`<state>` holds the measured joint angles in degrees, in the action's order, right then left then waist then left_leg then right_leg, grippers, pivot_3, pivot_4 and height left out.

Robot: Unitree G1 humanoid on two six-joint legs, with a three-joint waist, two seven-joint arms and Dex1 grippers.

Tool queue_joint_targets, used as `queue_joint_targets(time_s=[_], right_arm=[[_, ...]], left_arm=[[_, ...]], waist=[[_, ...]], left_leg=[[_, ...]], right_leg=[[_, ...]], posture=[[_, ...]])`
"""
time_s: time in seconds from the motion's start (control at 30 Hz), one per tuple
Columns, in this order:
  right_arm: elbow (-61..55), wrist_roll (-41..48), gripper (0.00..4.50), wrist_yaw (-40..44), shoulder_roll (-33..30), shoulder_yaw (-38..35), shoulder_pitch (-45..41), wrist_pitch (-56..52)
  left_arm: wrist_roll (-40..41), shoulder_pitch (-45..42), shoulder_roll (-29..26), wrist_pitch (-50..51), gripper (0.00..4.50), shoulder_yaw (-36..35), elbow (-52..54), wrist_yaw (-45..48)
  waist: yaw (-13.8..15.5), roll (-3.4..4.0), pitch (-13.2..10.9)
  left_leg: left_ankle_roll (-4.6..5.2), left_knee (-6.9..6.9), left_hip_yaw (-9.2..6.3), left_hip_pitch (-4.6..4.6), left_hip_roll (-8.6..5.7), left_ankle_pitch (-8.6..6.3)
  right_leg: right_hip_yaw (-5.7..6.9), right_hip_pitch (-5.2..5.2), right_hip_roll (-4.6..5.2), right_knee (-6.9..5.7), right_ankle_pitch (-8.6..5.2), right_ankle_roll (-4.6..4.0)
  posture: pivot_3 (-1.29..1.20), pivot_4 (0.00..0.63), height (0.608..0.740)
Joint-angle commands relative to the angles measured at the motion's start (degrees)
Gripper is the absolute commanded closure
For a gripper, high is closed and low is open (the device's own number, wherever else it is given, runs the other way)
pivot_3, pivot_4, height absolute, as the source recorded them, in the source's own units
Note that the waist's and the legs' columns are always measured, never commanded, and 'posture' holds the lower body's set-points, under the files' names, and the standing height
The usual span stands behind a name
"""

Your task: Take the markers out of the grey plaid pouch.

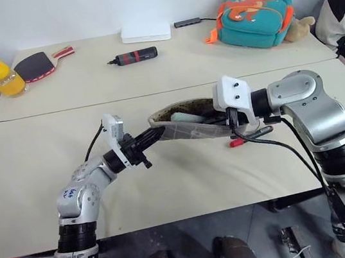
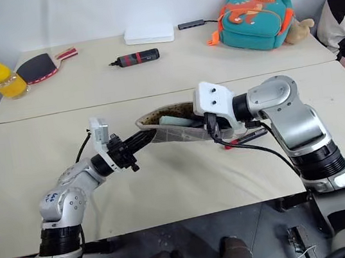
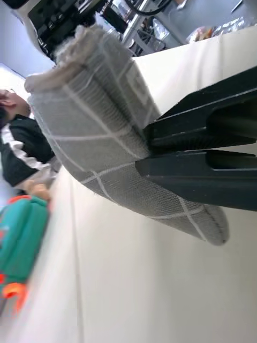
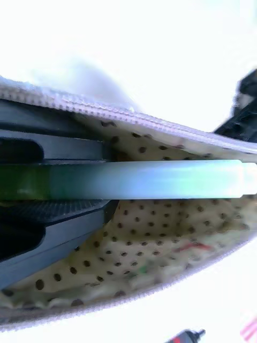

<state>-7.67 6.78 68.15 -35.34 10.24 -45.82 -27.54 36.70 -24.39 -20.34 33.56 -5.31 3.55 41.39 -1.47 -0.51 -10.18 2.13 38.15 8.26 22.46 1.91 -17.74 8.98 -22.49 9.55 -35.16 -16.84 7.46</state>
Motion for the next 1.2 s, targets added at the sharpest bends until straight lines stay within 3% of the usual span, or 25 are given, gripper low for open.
queue_joint_targets(time_s=[0.03, 0.3, 0.53, 0.7, 1.2], right_arm=[[-3.11, 2.88, 4.04, -2.14, 1.05, -2.20, -0.83, 1.07], [-1.74, 0.74, 4.04, -3.48, -0.42, 0.61, 1.93, 4.95], [-3.13, 5.68, 4.04, -4.34, 2.85, -1.25, 4.10, 5.36], [0.67, 2.53, 4.04, -6.35, 2.30, -0.59, 5.80, 11.13], [0.69, 9.37, 4.04, -5.18, 1.58, -6.53, 12.25, 18.24]], left_arm=[[-0.99, 0.82, -0.25, -0.41, 4.50, 1.49, 0.57, 0.99], [0.46, 1.55, 0.09, 1.23, 4.50, 1.29, 2.16, 0.82], [0.42, 2.37, 0.02, 1.40, 4.50, 1.06, 2.84, 0.89], [0.88, 2.68, -0.03, 1.98, 4.50, 0.80, 3.36, 0.68], [-0.64, 2.83, -2.36, 1.13, 4.50, -0.35, 2.81, 1.50]], waist=[[0.00, 0.00, 0.00], [0.09, 0.00, 0.00], [-0.02, 0.00, 0.00], [0.13, 0.00, 0.00], [0.05, 0.00, 0.00]], left_leg=[[0.00, -0.01, 0.00, 0.00, -0.01, 0.00], [0.00, 0.00, 0.00, 0.01, -0.02, 0.00], [0.00, -0.01, 0.00, 0.00, 0.00, 0.00], [0.01, 0.00, 0.00, 0.01, -0.02, 0.00], [0.01, 0.00, 0.01, 0.00, -0.01, 0.00]], right_leg=[[0.00, 0.00, 0.00, 0.01, 0.00, 0.00], [-0.01, 0.01, 0.00, 0.03, 0.00, 0.01], [-0.01, 0.00, -0.02, 0.02, 0.00, 0.01], [-0.02, 0.01, -0.01, 0.04, 0.01, 0.01], [-0.02, 0.02, -0.01, 0.05, 0.01, 0.02]], posture=[[0.00, 0.150, 0.740], [0.00, 0.150, 0.740], [0.00, 0.150, 0.740], [0.00, 0.150, 0.740], [0.00, 0.150, 0.740]])
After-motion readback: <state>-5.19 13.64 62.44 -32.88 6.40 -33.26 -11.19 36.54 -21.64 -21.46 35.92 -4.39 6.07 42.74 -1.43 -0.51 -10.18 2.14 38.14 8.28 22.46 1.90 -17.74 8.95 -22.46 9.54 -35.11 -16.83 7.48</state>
